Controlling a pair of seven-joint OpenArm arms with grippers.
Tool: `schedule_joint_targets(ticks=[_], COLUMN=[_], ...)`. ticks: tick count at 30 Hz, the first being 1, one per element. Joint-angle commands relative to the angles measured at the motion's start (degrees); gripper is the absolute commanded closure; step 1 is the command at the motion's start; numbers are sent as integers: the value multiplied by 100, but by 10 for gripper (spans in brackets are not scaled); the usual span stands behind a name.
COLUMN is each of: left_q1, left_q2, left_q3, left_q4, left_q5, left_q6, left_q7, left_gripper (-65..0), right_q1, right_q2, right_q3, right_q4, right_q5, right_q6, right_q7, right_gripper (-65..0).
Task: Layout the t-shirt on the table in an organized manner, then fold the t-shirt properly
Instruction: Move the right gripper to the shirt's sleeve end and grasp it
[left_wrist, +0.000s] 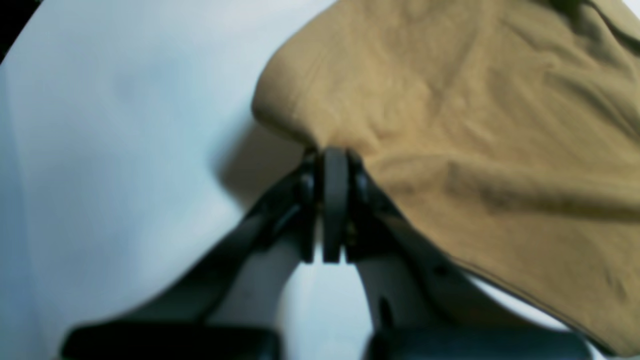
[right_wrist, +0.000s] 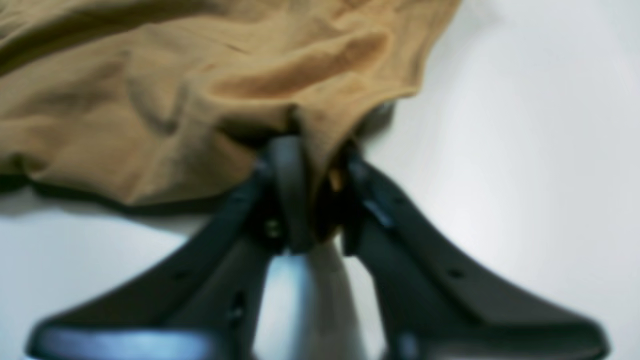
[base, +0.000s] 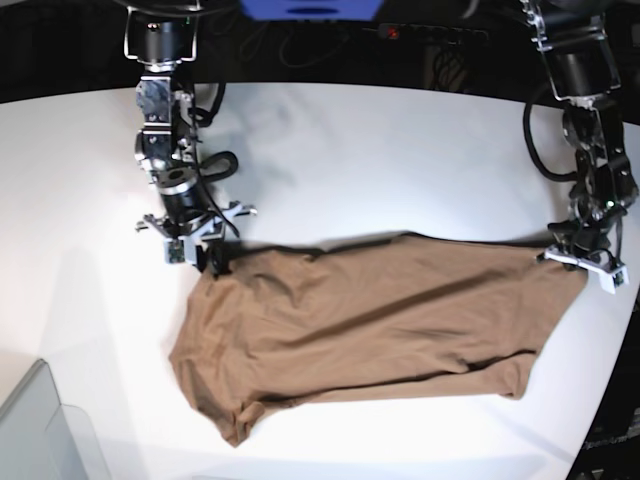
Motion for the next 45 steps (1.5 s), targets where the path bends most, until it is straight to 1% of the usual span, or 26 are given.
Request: schedule_joint_targets(ticks=[1,5,10,12,16,18,20,22,25,28,31,32,34,35,37,39,41,43,45], left_q1=[-78,-26,115,141,203,256,265,370,414,432,502,511,511,511,511,511,511,511,511], left_q2=[-91,-91,-100,-100,-100,-100,-100,-117,-135,-144,-144,-153,-153,-161,-223,-240,-240,-240,-240], left_q3=[-34,-34,-34,-34,-34,-34,-34,-34,-34,-34,-34,-34,-42,-42,-42,-42,-42,-42,-42], left_q4=[99,81,336,398,433,486,556,583,583,583,583,583,583,583,565,556,539,539,539], left_q5=[-5,-23,-5,-5,3,3,3,3,3,3,3,3,3,3,3,3,3,3,3], left_q6=[-3,-3,-3,-3,-3,-3,-3,-3,-3,-3,-3,-3,-3,-3,-3,-3,-3,-3,-3], left_q7=[-89,-80,-80,-80,-71,-71,-71,-71,-71,-71,-80,-98,-89,-80,-80,-80,-80,-89,-89], left_gripper=[-1,-1,-1,-1,-1,-1,-1,-1,-1,-1,-1,-1,-1,-1,-1,-1,-1,-1,-1], right_q1=[147,235,393,692,1369,1835,2380,2802,3496,4015,4323,4375,4419,4428,4402,4314,4147,4050,3901], right_q2=[3,-120,-138,-155,-112,-147,-252,-419,-569,-630,-692,-683,-674,-665,-604,-595,-595,-595,-595], right_q3=[-2,-2,-11,-204,-925,-1241,-1444,-1435,-1338,-1338,-1338,-1338,-1338,-1338,-1338,-1338,-1338,-1338,-1338], right_q4=[106,150,827,1038,1064,730,177,-369,-1274,-2039,-2470,-2514,-2531,-2549,-2549,-2549,-2514,-2514,-2505], right_q5=[53,27,27,27,27,18,44,44,44,27,27,27,27,36,53,53,53,53,53], right_q6=[43,43,43,52,52,52,35,26,26,26,-18,-159,-546,-748,-932,-994,-1003,-1012,-1020], right_q7=[163,163,75,-347,-1252,-1569,-1656,-1648,-1639,-1446,-1217,-1155,-1067,-1024,-980,-909,-777,-531,-276], right_gripper=[0,0,0,0,0,0,0,0,0,0,0,-15,-59,-96,-178,-268,-322,-343,-344])
